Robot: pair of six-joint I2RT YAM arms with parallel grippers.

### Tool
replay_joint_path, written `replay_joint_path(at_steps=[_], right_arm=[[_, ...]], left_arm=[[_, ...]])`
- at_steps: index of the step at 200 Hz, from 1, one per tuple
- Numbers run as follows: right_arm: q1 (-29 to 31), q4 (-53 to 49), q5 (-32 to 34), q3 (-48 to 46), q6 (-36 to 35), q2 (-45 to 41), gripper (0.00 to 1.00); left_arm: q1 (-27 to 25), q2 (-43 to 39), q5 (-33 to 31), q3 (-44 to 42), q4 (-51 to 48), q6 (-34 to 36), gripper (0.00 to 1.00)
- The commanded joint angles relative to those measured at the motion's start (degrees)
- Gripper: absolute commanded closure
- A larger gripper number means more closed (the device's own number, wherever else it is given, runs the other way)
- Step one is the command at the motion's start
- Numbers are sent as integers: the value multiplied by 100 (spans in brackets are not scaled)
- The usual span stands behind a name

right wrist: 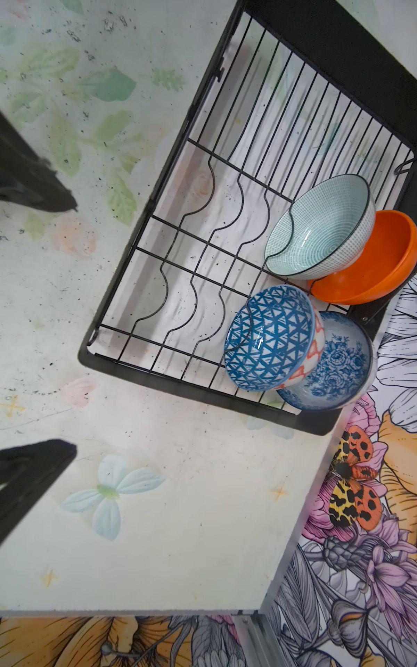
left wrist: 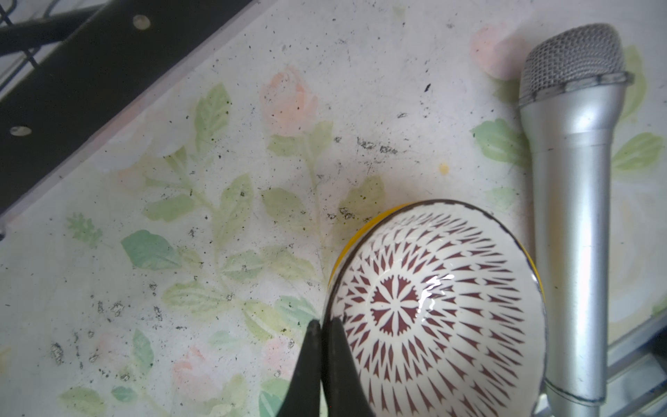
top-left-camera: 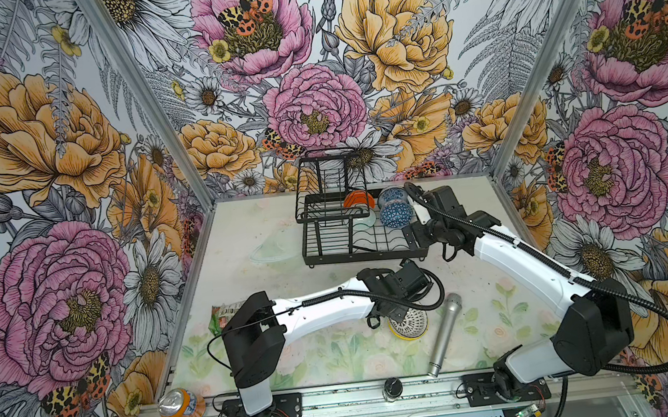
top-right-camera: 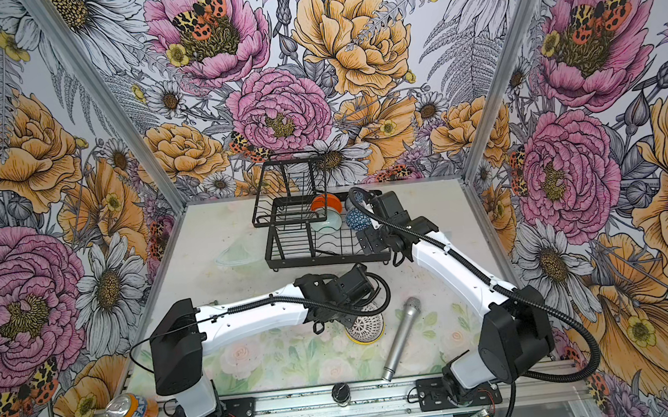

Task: Load the bowls into the dish rack
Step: 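Lower the left gripper onto the yellow-and-white bowl rim and close it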

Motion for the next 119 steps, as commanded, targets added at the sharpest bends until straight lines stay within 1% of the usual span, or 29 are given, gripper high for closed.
replay_joint_path(at_steps=[1,18,40,71,95,119], right_arm=[[-43,173,-51,-79,-24,-144,0],[-43,181,-50,-76,-17,-146,1],[-42,181,-59,-87,-25,-144,0],[-42,181,-50,-85,-32,-152,1],[-37,181,-54,-97,-30,-156,0],[-43,181,-50,-101,-32,-167,1]], left_arm=[[-44,68,-388,164,-144,101,100],[-45,73,-356,165,-144,108,100],[-37,72,-249,150,-131,88,85],[-5,90,-118,88,-114,71,71],[19,99,25,37,-60,55,66],[42,82,298,-65,129,48,65]])
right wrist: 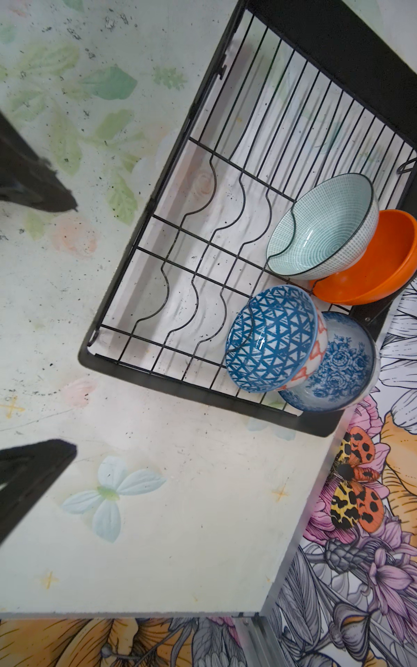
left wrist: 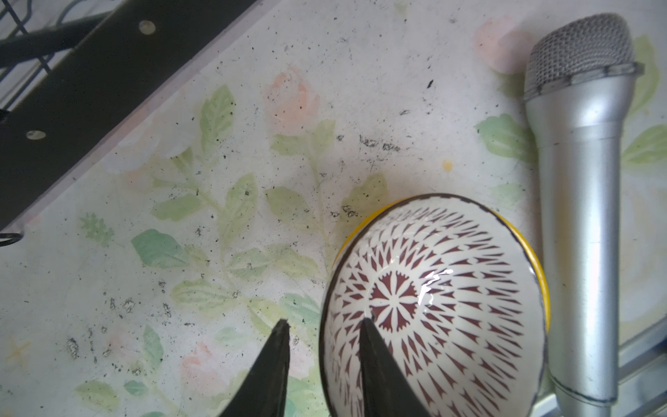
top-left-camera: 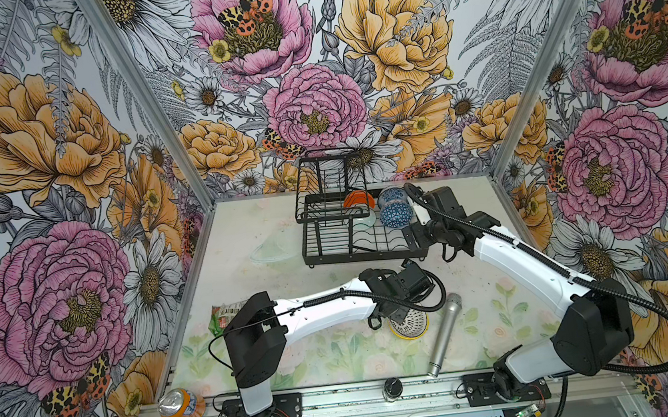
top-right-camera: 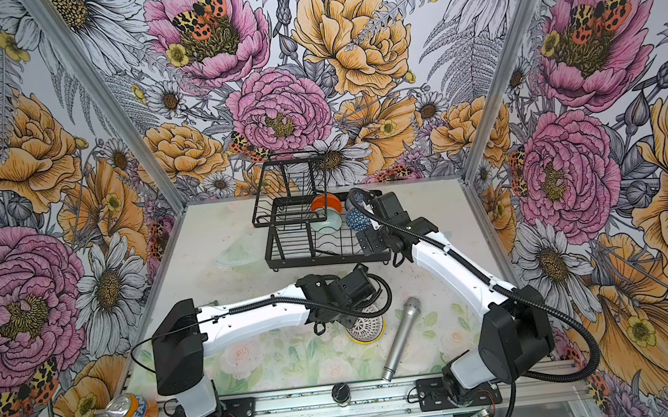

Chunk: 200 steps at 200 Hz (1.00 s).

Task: Load the bowls into the dish rack
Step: 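Lower the left gripper onto the yellow-and-white bowl rim and close it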

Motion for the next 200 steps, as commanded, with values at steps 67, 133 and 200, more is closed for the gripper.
replay_joint_path(at_steps=[67,133,200], right_arm=[[-48,151,-59,-57,-32,-161,0],[-52,151,-50,-57,-26,-201,0],[-49,151,-42,-67,-31,-247,0]], left_arm=[[95,98,445,-268,318,-94,71],[134,93,445,-318,301,-120,96],[214,-277,353,-330,304,-72,100]])
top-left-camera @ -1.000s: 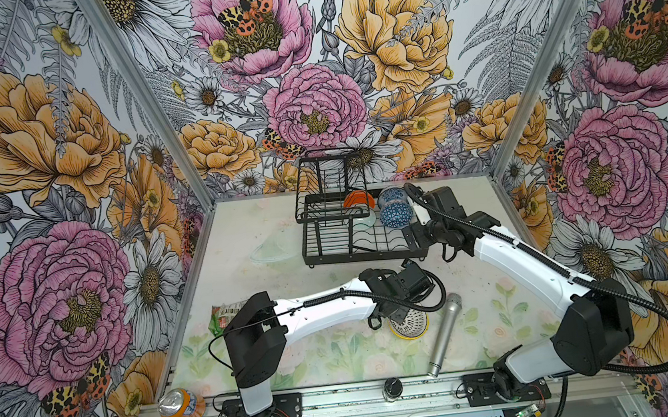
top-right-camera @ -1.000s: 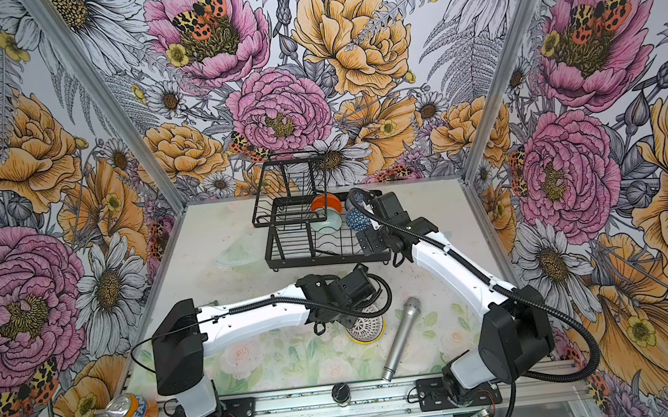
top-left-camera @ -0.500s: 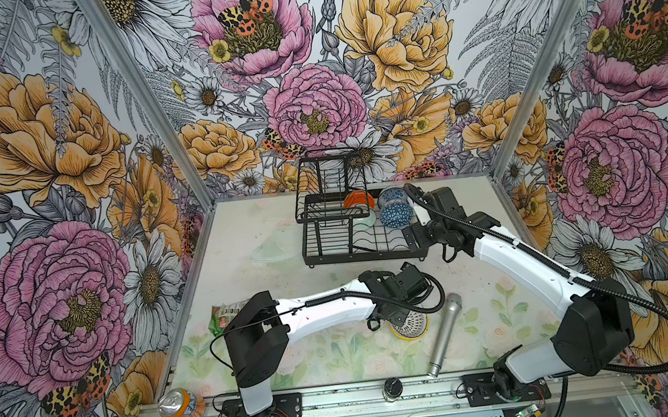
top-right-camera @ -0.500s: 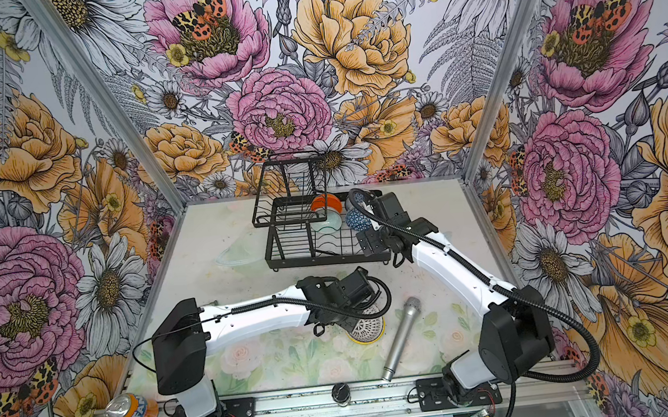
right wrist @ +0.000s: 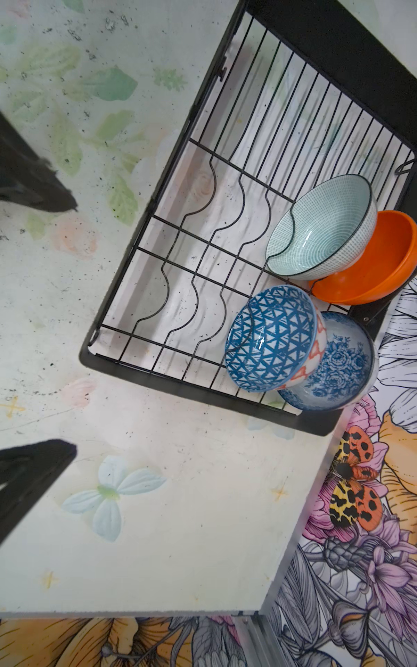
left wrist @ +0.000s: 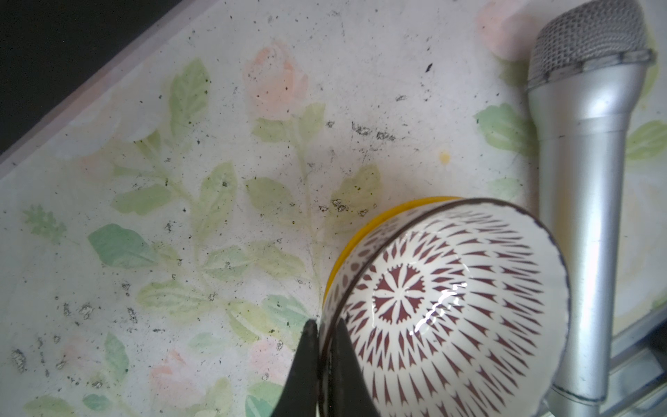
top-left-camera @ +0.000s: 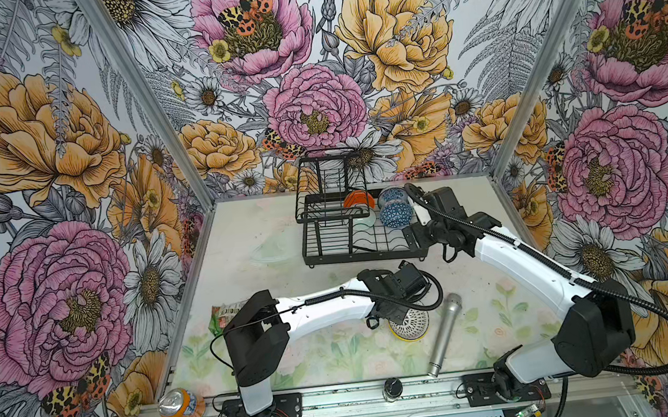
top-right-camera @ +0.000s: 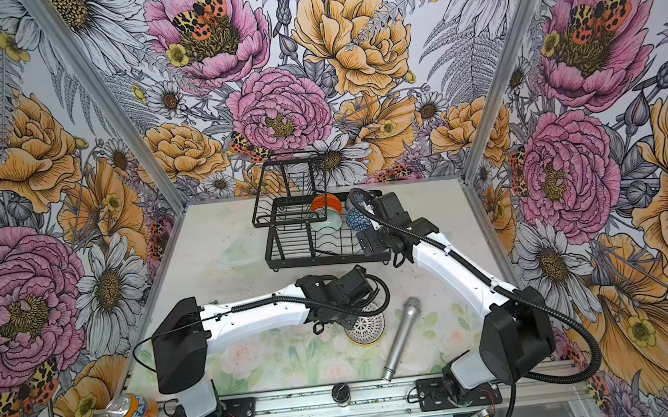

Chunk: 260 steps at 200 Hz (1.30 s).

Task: Load the bowls into the dish rack
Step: 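Lower the left gripper onto the yellow-and-white bowl rim and close it, then lift the bowl with the left gripper while the right gripper reaches toward it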

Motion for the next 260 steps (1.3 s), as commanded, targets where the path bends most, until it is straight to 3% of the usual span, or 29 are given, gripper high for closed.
replay_joint_path(at_steps=[1,114,178,260], right_arm=[[-50,136,-42,-39,-27,-197,0],[-114,145,-40,-43,71,-546,1],[-149,144,-463,-39,301,-891,1],[92,417,-1219,-220,1024,-1141,1]], left_arm=[[74,-305,-26,-70,29,21,100],[540,-1504,-164,-394,273,307,100],[1361,-2553,-176,-1376,1545,271,100],[1955,-3255,-429,-2122,2754,212,100]])
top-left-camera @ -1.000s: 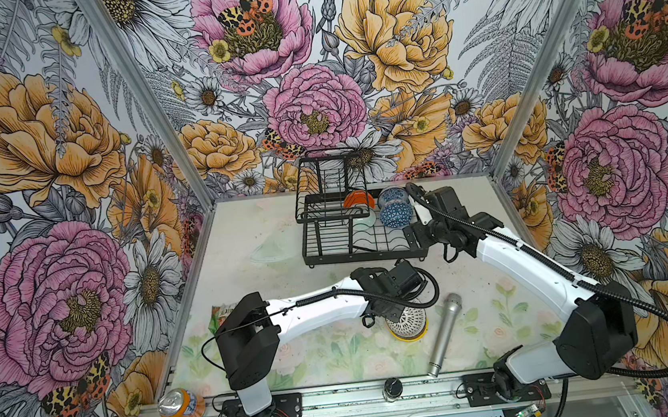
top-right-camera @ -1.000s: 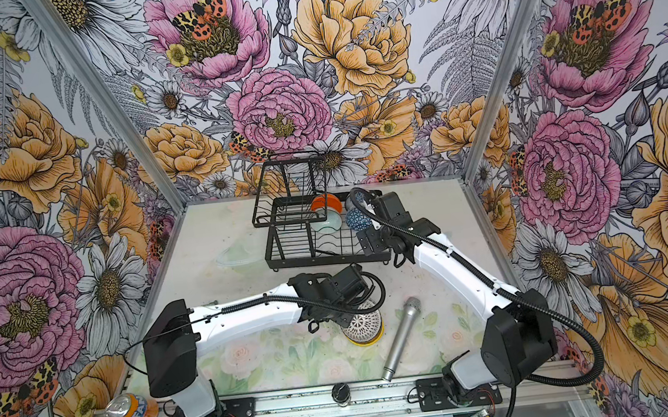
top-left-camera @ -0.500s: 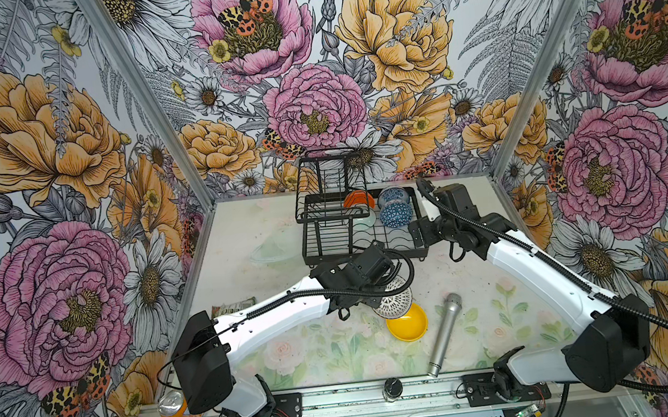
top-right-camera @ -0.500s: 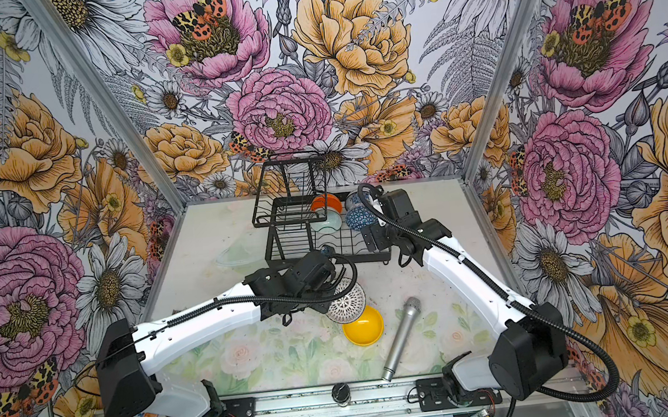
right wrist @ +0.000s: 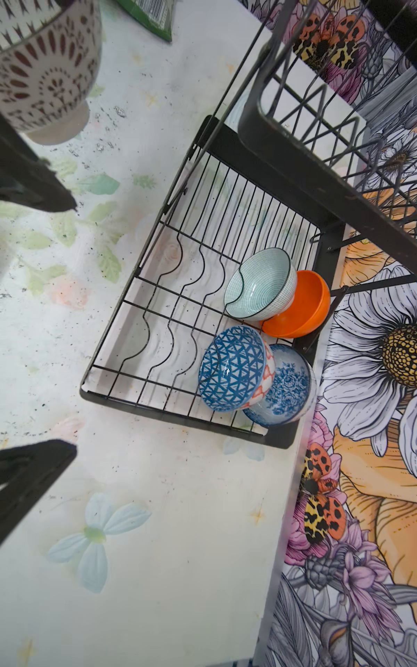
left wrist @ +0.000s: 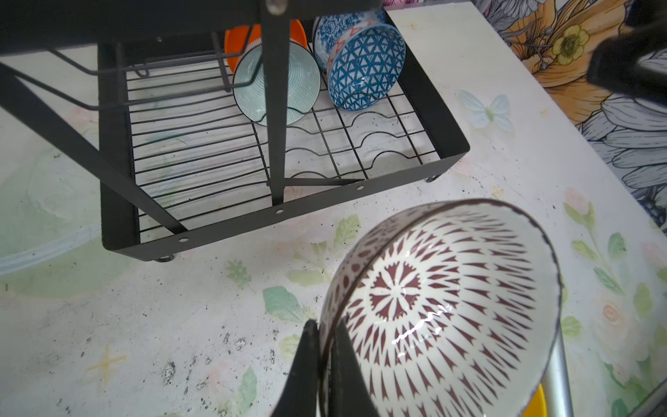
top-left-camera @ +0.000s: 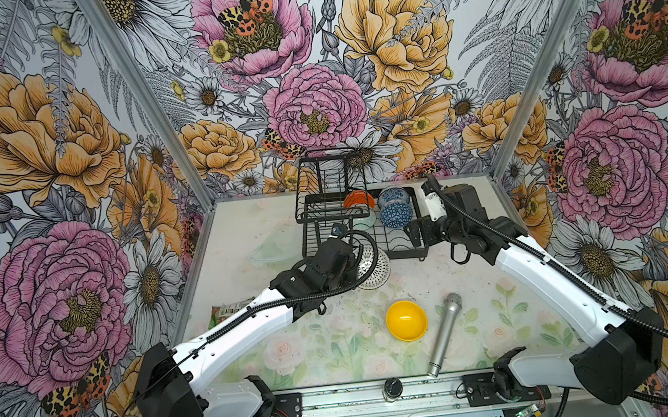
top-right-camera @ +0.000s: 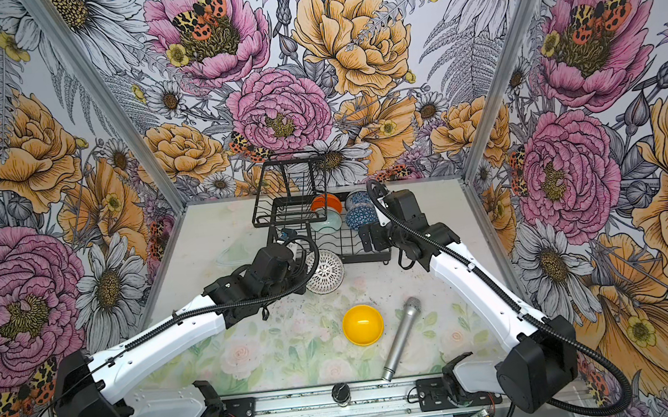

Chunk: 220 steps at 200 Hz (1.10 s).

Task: Load the bowls into the dish rack
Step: 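Lift the bowl with the left gripper while the right gripper reaches toward it, then close the right gripper on the bowl rim held by the left gripper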

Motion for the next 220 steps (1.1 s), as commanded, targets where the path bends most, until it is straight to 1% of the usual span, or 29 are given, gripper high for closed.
replay_joint_path(at_steps=[1,25,47,125,198,220], right_arm=[[138,306,-329,-73,356,-267,1],[235,578,-620,-222,533,-345,1],[348,693,-707,-233,701,-323,1],[941,1040,-462,-202,1435,30,2],[1261,1174,-438,-114,1665,598,6],[1301,1169,-400,-131,1750,704,10]], left_arm=[[204,-244,-135,-159,827,-54,100],[382,-277,-43,-210,959,-39,100],[495,-255,-7,-222,1079,2,100],[569,-14,157,-188,1514,-39,100],[569,136,310,-68,1602,-46,100],[570,124,335,-67,1631,-37,100]])
